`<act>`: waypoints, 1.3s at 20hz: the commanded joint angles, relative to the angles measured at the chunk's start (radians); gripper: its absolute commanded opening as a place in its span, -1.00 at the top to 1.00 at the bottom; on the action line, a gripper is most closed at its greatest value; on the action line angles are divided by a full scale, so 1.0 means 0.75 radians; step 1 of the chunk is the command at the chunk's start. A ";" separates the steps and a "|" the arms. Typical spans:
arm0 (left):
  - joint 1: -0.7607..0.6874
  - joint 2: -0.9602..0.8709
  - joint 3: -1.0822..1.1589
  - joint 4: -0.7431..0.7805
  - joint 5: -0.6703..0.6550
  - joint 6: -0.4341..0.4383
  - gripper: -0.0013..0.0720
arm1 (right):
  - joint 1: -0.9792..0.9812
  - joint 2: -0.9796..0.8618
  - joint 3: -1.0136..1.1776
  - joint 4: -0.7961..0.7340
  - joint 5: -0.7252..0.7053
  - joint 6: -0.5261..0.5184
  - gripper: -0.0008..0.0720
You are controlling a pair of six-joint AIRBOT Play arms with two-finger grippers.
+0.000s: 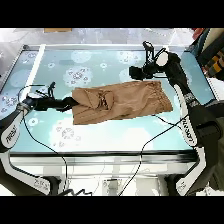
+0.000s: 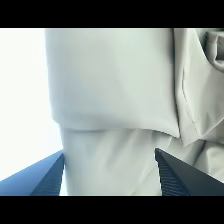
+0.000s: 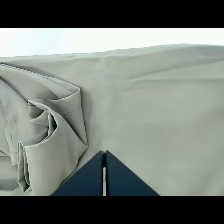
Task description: Fold the clothes and pants, and hang the long-sleeved shirts on hangers.
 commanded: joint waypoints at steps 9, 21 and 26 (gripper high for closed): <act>-0.075 -0.046 0.002 -0.047 0.047 0.027 0.42 | 0.001 0.000 0.001 0.000 0.002 0.000 0.91; -0.058 0.289 0.004 0.301 0.018 -0.013 0.94 | 0.001 -0.001 0.001 -0.025 0.005 0.000 0.91; -0.058 0.569 0.004 0.687 -0.026 -0.250 0.94 | 0.002 -0.003 0.001 -0.019 0.006 0.001 0.91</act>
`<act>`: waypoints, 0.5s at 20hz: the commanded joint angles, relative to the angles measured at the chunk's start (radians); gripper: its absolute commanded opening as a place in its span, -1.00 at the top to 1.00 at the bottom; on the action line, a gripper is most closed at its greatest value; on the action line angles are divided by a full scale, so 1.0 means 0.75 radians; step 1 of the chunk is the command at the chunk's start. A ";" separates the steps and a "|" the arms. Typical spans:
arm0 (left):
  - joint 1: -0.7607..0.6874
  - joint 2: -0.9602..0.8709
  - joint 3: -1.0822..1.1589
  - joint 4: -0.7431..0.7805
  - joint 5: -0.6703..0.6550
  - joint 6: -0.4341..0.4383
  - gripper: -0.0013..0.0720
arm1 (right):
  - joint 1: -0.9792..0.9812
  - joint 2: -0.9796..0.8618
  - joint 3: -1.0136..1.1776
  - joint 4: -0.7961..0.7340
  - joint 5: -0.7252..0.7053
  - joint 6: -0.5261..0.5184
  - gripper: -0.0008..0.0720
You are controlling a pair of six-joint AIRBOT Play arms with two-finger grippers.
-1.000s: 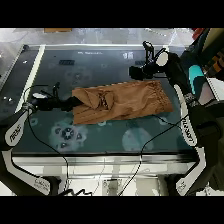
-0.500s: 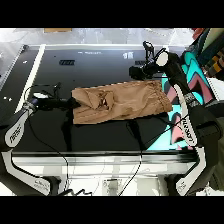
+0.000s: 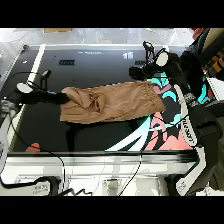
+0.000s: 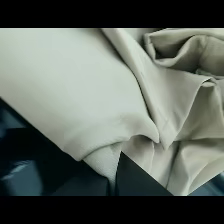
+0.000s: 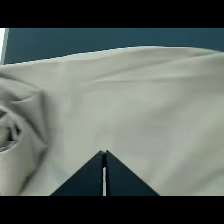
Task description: Fold the clothes and pants, and hang the long-sleeved shirts on hangers.
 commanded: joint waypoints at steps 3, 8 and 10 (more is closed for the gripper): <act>0.002 0.295 0.002 0.320 -0.029 -0.121 0.94 | 0.013 -0.002 0.001 0.011 0.001 0.001 0.91; 0.002 0.458 0.002 0.354 0.003 -0.121 0.94 | 0.074 -0.004 0.001 0.009 -0.031 0.001 0.91; 0.001 0.485 0.002 0.353 0.001 -0.122 0.94 | 0.103 -0.010 -0.005 0.009 -0.091 0.001 0.91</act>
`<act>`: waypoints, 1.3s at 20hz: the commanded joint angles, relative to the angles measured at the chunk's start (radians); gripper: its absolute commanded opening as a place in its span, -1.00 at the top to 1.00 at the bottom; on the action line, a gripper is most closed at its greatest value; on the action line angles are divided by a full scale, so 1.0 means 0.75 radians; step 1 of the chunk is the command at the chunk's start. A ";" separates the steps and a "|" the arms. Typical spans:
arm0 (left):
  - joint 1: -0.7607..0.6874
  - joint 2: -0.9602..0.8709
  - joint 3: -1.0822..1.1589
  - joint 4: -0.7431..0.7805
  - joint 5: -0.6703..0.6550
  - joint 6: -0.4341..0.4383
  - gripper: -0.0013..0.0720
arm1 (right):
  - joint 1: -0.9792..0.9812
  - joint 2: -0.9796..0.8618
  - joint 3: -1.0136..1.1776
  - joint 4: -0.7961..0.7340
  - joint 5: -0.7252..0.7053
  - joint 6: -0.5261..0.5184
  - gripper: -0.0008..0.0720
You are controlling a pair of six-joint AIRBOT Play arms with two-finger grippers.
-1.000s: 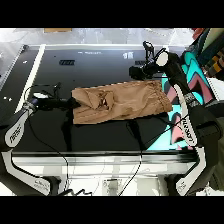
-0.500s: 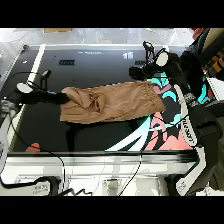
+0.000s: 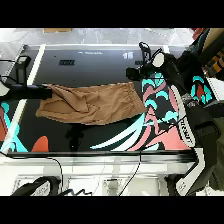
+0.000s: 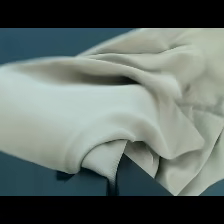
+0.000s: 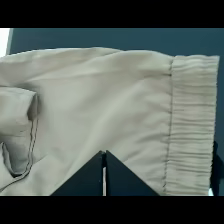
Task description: Fold the clothes and pants, and hang the long-sleeved shirts on hangers.
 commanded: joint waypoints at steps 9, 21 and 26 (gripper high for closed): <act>-0.046 0.079 0.003 -0.171 0.001 -0.009 0.93 | 0.307 -0.131 -0.145 0.024 -0.459 0.079 0.91; -0.111 0.068 0.039 -0.235 0.021 -0.009 0.93 | 0.630 -0.387 -0.142 0.372 -0.638 0.218 0.91; -0.271 -0.042 0.039 -0.235 0.102 -0.009 0.93 | 0.433 -0.355 -0.039 0.167 -0.188 0.129 0.91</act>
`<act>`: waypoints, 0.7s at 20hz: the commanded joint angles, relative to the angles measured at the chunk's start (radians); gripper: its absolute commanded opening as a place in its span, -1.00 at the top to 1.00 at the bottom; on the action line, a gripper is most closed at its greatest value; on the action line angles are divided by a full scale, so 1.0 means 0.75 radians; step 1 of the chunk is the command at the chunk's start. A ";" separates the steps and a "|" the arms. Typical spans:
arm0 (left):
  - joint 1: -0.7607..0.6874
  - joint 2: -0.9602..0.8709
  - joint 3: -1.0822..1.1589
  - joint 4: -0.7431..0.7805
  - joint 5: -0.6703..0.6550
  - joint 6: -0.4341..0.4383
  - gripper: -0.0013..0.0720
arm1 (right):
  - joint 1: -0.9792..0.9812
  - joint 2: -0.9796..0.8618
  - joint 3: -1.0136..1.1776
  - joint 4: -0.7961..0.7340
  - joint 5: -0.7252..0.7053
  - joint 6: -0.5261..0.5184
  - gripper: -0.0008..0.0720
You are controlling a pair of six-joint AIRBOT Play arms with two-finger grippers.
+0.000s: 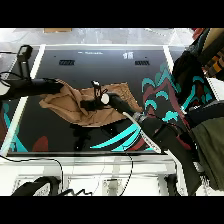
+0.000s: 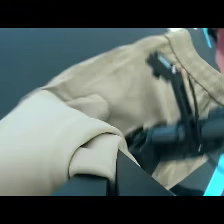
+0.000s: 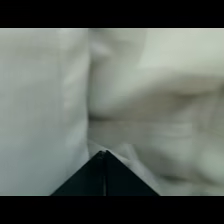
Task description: Fold the clothes and pants, and hang the long-sleeved shirts on hangers.
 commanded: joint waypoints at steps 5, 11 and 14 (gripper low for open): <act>-0.418 -0.292 0.001 -0.156 0.583 0.001 0.93 | -0.408 0.178 0.072 -0.224 0.510 -0.111 0.91; -0.815 -0.607 0.006 -0.540 1.333 0.000 0.93 | -0.721 0.394 0.071 -0.225 0.566 -0.132 0.91; -0.929 -0.709 0.078 -0.582 1.373 0.001 0.93 | -0.812 0.426 0.071 -0.225 0.568 -0.132 0.91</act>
